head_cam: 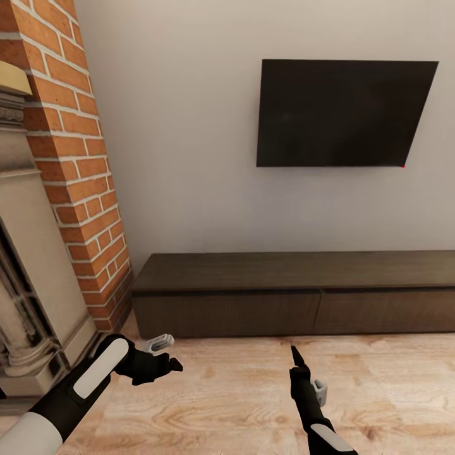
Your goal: Place each of the two pumpkins and all three candles from the living room inside a cabinet in the living room (use any cabinet), then make sure every cabinet is closed, and position the cauldron so it is next to a table in the living room.
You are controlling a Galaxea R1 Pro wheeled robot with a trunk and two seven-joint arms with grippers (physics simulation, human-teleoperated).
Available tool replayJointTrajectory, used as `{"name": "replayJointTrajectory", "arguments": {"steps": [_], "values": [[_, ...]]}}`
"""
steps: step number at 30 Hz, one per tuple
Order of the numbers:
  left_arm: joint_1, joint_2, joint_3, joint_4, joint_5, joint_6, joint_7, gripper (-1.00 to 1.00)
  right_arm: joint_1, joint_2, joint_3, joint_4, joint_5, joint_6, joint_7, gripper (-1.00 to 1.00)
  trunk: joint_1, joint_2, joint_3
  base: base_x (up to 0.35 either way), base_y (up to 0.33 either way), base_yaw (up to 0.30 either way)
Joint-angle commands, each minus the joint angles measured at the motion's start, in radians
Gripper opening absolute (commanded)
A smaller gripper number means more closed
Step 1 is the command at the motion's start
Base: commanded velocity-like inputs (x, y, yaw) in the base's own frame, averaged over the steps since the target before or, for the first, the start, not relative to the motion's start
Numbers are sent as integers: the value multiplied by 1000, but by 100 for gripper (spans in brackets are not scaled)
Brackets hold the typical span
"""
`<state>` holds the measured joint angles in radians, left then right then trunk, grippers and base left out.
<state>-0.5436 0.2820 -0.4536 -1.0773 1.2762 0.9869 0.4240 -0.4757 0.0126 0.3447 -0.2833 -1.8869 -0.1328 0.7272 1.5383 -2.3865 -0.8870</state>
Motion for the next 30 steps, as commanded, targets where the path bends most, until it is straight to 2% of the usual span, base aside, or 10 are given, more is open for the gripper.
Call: {"name": "replayJointTrajectory", "arguments": {"steps": [1, 10, 15, 19, 21, 22, 25, 27, 30], "values": [[-1, 1, -2, -1, 11, -1, 10, 100, -1, 0, 9, 1, -7, -7, 3, 100, 4, -8, -4, 0, 0, 0], [-1, 10, 0, 0, 14, 2, 1, 100, -1, 0, 9, 2, -7, -7, 3, 100, 27, -50, -23, 0, 0, 0], [-1, 16, 46, 7, 14, 4, -34, 100, -1, 0, 8, 13, -8, -8, 3, 100, 46, -85, -39, 0, 0, 0], [-1, 17, 59, 11, 16, 5, -40, 100, -1, 0, 9, 15, -8, -8, 3, 100, 61, -113, -51, 0, 0, 0], [-1, 18, 61, 8, 21, 7, -42, 100, -1, 0, 9, 15, -8, -8, 3, 100, 61, -113, -51, 0, 0, 0], [-1, 18, 62, 6, 32, 8, -46, 100, -1, 0, 9, 15, -8, -8, 3, 100, 61, -113, -51, 0, 0, 0], [-1, 37, 58, 5, 109, 8, -78, 100, -1, 0, 9, 15, -8, -8, 3, 100, 61, -113, -51, 0, 0, 0], [-1, 48, 55, 6, 145, 9, -105, 100, -1, 0, 8, 15, -8, -8, 3, 100, 61, -113, -51, 61, 0, 0], [-1, 57, 53, 11, 159, 10, -150, 100, -1, 0, 9, 15, -8, -8, 3, 100, 61, -113, -51, 221, 0, 0]]}}
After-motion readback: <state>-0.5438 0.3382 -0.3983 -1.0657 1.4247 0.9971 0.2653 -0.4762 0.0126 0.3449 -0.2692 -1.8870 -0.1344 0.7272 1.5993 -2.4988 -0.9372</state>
